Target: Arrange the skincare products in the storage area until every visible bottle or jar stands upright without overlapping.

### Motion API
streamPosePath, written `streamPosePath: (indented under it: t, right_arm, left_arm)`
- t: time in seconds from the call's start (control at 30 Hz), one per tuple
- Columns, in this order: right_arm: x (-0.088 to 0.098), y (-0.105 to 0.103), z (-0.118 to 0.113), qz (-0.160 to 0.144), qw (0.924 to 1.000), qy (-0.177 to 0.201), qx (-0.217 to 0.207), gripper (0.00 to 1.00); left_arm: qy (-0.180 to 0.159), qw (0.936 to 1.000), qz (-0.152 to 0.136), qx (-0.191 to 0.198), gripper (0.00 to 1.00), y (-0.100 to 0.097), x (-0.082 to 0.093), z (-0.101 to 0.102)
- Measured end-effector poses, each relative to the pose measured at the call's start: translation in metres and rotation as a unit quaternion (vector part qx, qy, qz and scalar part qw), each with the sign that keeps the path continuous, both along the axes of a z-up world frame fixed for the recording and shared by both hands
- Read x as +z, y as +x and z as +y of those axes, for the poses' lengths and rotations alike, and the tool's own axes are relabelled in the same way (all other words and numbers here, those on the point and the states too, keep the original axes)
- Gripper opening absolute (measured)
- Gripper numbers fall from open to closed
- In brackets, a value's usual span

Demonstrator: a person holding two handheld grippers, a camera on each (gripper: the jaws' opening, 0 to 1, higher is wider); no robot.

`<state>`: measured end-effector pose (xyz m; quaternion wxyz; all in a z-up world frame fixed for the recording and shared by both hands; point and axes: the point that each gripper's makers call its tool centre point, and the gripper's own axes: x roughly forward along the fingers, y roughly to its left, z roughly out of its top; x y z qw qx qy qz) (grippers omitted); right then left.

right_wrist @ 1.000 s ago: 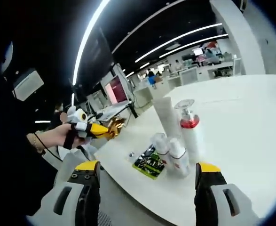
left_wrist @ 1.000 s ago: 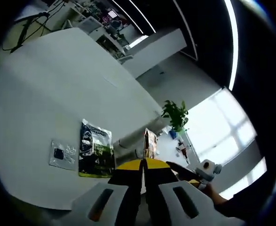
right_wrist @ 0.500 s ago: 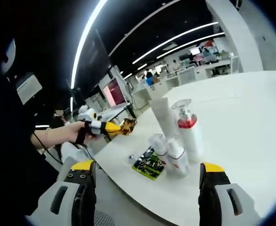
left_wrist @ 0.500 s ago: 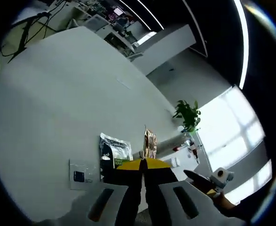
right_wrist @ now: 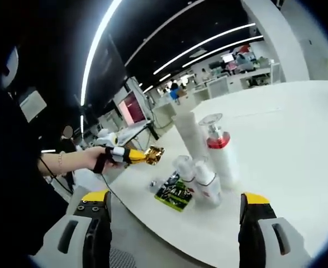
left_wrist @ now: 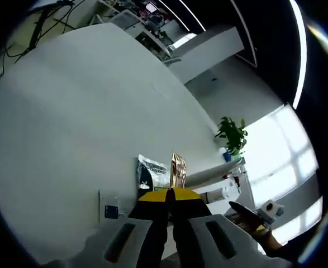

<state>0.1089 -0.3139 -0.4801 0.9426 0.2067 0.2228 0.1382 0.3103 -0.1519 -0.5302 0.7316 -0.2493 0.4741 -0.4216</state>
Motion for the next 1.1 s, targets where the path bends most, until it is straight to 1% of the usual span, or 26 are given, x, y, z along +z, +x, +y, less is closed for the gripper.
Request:
streamPosePath:
  t: [0.1, 0.23, 0.3, 0.33, 0.43, 0.5, 0.57, 0.63, 0.67, 0.77, 0.87, 1.1]
  right_arm:
    - [-0.001, 0.0, 0.0, 0.002, 1.0, -0.003, 0.002, 0.99]
    - [-0.003, 0.0, -0.001, 0.006, 1.0, -0.002, -0.002, 0.99]
    - [-0.003, 0.0, -0.002, 0.007, 1.0, -0.002, -0.002, 0.99]
    - [-0.003, 0.0, -0.002, 0.008, 1.0, -0.002, -0.002, 0.99]
    - [-0.004, -0.001, -0.001, 0.009, 0.9999, -0.005, 0.0, 0.99]
    - [-0.004, 0.0, -0.001, 0.011, 0.9999, -0.006, -0.001, 0.99]
    - [-0.005, 0.0, -0.002, 0.011, 0.9999, -0.006, -0.003, 0.99]
    - [-0.005, 0.0, -0.002, 0.012, 0.9999, -0.005, -0.004, 0.99]
    - [-0.005, 0.0, -0.002, 0.013, 0.9999, -0.005, -0.005, 0.99]
    - [-0.006, 0.0, -0.002, 0.015, 0.9999, -0.006, -0.003, 0.99]
    - [-0.007, 0.0, -0.003, 0.017, 0.9998, -0.008, -0.003, 0.99]
    - [-0.01, 0.001, -0.004, 0.021, 0.9997, -0.011, -0.004, 0.99]
  left_arm:
    - [0.004, 1.0, 0.001, 0.0, 0.01, 0.006, -0.004, 0.002]
    - [0.011, 0.9999, 0.001, 0.002, 0.01, 0.008, -0.007, 0.001]
    - [0.015, 0.9999, 0.002, 0.003, 0.01, 0.004, -0.008, -0.002]
    - [0.018, 0.9998, 0.003, 0.002, 0.01, 0.01, -0.012, 0.001]
    - [0.027, 0.9996, 0.004, 0.002, 0.01, 0.011, -0.014, 0.005]
    - [0.032, 0.9995, 0.006, 0.001, 0.01, 0.014, -0.023, 0.003]
    - [0.037, 0.9993, 0.009, 0.002, 0.01, 0.019, -0.027, 0.008]
    - [0.042, 0.9991, 0.011, 0.002, 0.01, 0.022, -0.032, 0.009]
    - [0.044, 0.999, 0.013, 0.002, 0.01, 0.019, -0.033, 0.007]
    - [0.048, 0.9987, 0.015, 0.002, 0.01, 0.02, -0.038, 0.006]
    - [0.052, 0.9985, 0.016, 0.001, 0.01, 0.015, -0.037, 0.004]
    - [0.067, 0.9973, 0.027, 0.009, 0.01, 0.019, -0.051, 0.005]
